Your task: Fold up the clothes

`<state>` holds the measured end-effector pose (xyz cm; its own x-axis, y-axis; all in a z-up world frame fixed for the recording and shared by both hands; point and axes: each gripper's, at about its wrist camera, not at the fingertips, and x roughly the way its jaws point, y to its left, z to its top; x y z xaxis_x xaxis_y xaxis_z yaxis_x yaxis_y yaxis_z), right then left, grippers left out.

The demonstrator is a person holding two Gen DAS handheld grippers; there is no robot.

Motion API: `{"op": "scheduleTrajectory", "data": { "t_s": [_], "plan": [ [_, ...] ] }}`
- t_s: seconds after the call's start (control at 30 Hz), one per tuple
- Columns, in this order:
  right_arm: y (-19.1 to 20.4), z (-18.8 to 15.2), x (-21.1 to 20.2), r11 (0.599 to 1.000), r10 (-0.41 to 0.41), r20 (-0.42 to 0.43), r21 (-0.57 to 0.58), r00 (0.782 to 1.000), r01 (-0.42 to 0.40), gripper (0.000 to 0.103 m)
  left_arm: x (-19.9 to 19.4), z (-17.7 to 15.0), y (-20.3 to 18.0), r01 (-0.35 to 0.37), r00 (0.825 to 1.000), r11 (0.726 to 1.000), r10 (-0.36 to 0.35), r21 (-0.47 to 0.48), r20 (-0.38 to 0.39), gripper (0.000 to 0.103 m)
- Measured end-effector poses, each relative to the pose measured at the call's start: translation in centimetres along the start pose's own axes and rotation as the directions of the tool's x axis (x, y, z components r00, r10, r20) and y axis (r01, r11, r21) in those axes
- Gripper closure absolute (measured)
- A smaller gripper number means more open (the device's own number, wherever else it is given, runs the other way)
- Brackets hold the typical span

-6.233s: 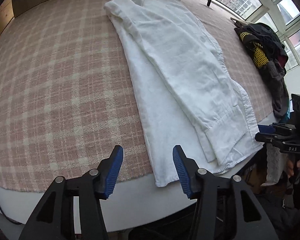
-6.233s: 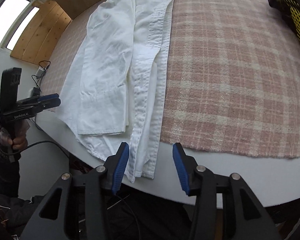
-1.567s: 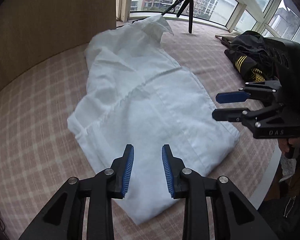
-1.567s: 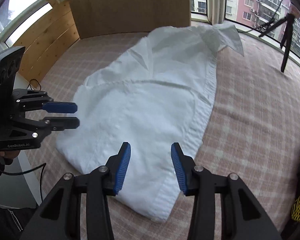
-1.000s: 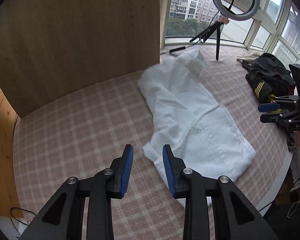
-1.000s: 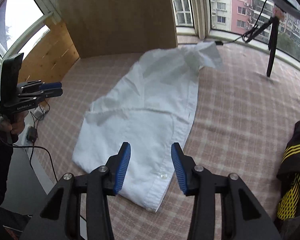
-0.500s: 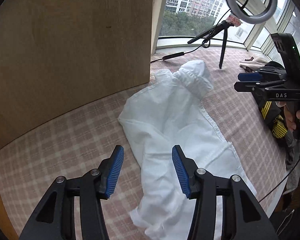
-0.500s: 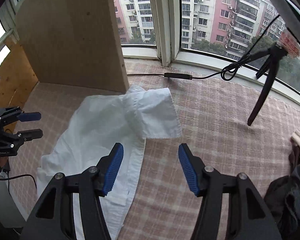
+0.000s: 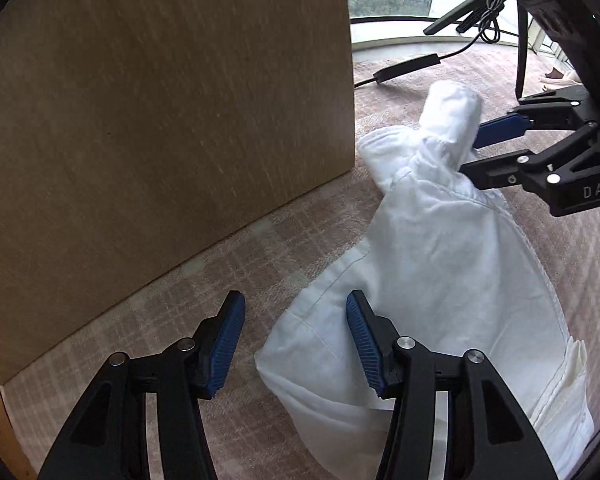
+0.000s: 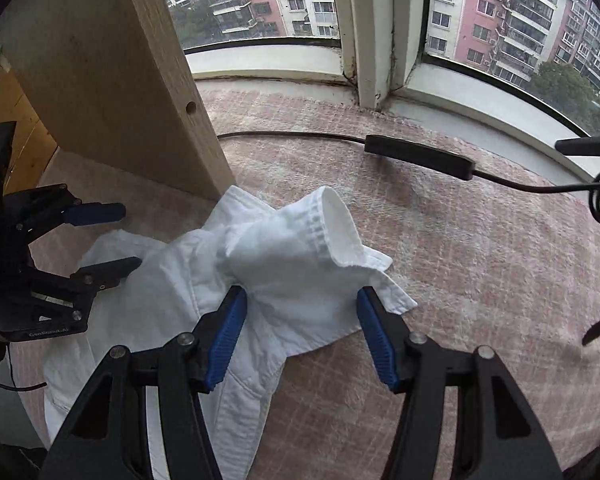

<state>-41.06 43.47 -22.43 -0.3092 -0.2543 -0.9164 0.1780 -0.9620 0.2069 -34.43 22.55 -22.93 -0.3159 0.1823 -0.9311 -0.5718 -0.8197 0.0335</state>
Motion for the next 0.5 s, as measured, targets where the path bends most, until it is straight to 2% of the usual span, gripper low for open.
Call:
{"op": "scheduleTrajectory", "data": {
  "t_s": [0.1, 0.17, 0.2, 0.23, 0.3, 0.43, 0.5],
  "plan": [
    [-0.4, 0.2, 0.3, 0.998, 0.052, 0.027, 0.019, 0.998, -0.053, 0.040, -0.1, -0.5, -0.5, 0.057, 0.998, 0.998, -0.058, 0.027, 0.015, 0.073],
    [-0.7, 0.2, 0.2, 0.995, 0.092, 0.059, 0.041, 0.994, -0.094, 0.040, -0.3, -0.8, -0.8, 0.086, 0.996, 0.996, -0.087, 0.030, 0.019, 0.089],
    [-0.8, 0.0, 0.1, 0.991, 0.119, 0.082, 0.052, 0.990, -0.123, 0.041, -0.4, -0.9, -0.9, 0.098, 0.995, 0.995, -0.099, 0.030, 0.019, 0.092],
    [-0.8, -0.2, -0.2, 0.986, 0.152, 0.101, 0.056, 0.983, -0.159, 0.046, -0.6, -1.0, -1.0, 0.109, 0.994, 0.994, -0.109, 0.027, 0.021, 0.094],
    [-0.8, -0.6, -0.8, 0.977, 0.192, 0.122, 0.066, 0.974, -0.201, 0.093, -1.4, -1.2, -1.0, 0.127, 0.991, 0.992, -0.128, 0.017, 0.032, 0.096],
    [0.3, -1.8, -4.6, 0.975, 0.188, 0.198, 0.080, 0.962, -0.207, 0.095, -5.4, -1.9, -1.4, 0.154, 0.983, 0.987, -0.157, 0.037, 0.098, 0.096],
    [1.4, -3.0, -8.1, 0.977, 0.176, 0.286, 0.066, 0.942, -0.202, 0.095, -8.0, -2.7, -2.0, 0.150, 0.978, 0.986, -0.158, 0.069, 0.133, 0.096]
  ]
}}
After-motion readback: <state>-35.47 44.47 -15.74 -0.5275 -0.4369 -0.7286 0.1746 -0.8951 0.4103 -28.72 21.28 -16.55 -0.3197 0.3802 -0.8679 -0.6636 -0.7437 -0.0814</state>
